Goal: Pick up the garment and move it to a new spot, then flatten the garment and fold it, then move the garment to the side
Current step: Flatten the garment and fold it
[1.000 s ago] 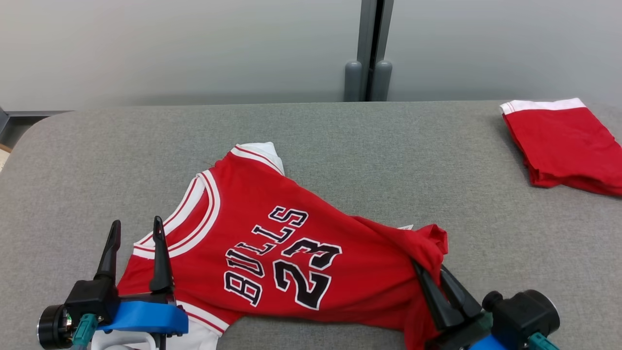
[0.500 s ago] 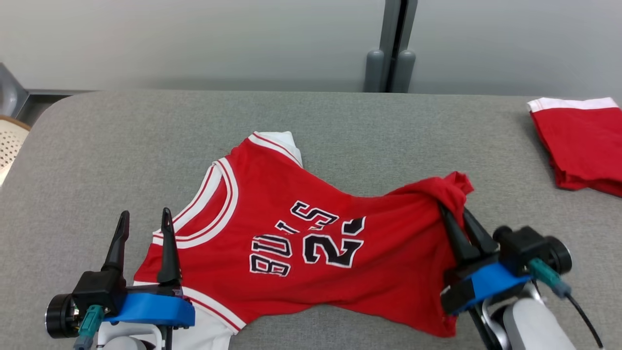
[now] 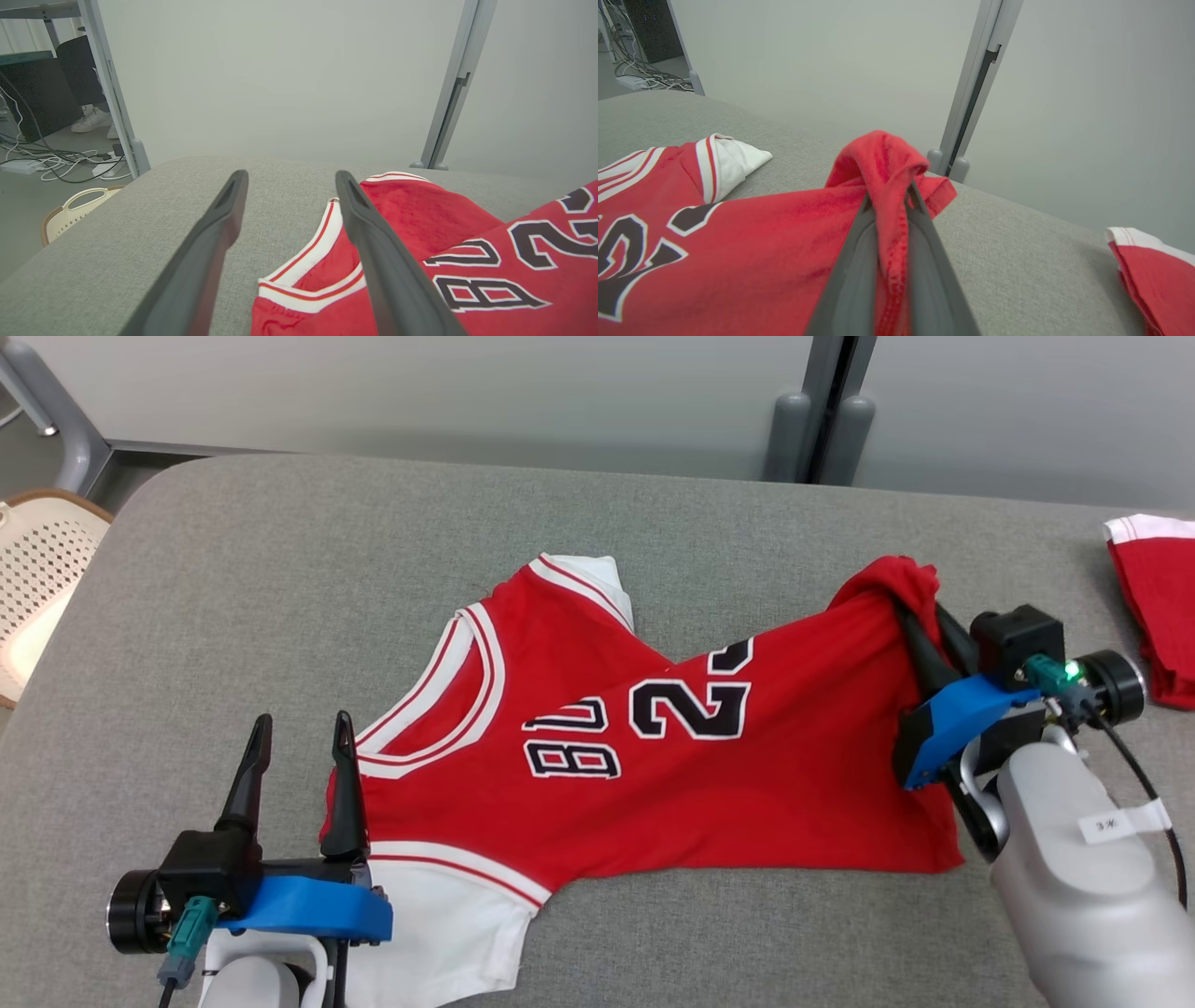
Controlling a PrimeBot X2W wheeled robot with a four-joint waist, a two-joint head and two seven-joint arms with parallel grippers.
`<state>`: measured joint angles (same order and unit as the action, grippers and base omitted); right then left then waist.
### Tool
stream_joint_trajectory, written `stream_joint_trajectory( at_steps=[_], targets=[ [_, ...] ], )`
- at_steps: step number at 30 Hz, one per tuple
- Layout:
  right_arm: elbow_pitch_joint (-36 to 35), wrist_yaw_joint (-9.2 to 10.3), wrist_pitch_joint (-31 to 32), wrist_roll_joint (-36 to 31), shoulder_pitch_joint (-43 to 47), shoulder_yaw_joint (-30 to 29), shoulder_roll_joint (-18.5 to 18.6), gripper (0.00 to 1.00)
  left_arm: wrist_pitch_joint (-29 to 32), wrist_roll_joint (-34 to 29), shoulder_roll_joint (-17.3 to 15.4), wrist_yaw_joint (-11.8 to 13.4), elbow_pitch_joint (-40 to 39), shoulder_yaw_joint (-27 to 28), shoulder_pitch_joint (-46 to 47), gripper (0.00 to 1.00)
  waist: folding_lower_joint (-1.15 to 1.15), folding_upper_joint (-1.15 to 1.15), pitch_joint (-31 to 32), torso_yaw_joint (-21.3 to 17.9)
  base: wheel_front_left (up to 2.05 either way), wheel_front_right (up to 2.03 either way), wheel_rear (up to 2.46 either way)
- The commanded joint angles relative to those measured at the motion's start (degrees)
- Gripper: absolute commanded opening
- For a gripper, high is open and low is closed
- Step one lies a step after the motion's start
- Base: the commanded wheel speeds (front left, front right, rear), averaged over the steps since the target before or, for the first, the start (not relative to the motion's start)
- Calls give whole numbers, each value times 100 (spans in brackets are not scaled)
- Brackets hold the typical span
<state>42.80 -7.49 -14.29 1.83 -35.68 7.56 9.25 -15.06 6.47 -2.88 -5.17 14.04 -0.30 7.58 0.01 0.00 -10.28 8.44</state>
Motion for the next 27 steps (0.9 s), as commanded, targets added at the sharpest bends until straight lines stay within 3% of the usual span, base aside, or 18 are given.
stream_joint_trajectory(
  at_steps=[1, 4, 5, 9, 13, 18, 27],
  targets=[
    [233, -1, -47, -76, -223, -34, 74, 0, -15, 17, -2, -5, 3, -3, 106, 100, -1, 0, -46, 34, 0, 0, 0],
    [745, -1, -66, -149, -527, -112, 83, 2, -16, 23, -2, -2, 11, 3, 108, 100, -1, 0, -79, 38, 0, 0, 0],
    [907, -1, -74, -154, -599, -141, 72, 100, -16, 24, -2, -2, 17, 3, 111, 100, -1, 0, -84, 36, 0, 0, 0],
    [1324, -1, -88, -102, -742, -238, -14, 100, -16, 12, -3, 25, 26, 20, 81, 100, -1, 0, -67, -33, 0, 0, 0],
    [1122, -1, -93, 12, -453, -515, 102, 100, -16, -34, -2, 36, 30, 66, 44, 100, -1, 0, 6, -175, 0, 0, 0],
    [353, -1, -94, 157, 64, -990, 191, 100, -15, -105, -20, 14, 19, 173, -50, 100, -1, 0, 145, -399, 0, 0, 0],
    [-1444, -2, -93, 294, 1345, -1044, -12, 100, -16, -182, -54, -1, -29, 384, -341, 100, -1, 0, 449, -758, 0, 0, 0]
  ],
)
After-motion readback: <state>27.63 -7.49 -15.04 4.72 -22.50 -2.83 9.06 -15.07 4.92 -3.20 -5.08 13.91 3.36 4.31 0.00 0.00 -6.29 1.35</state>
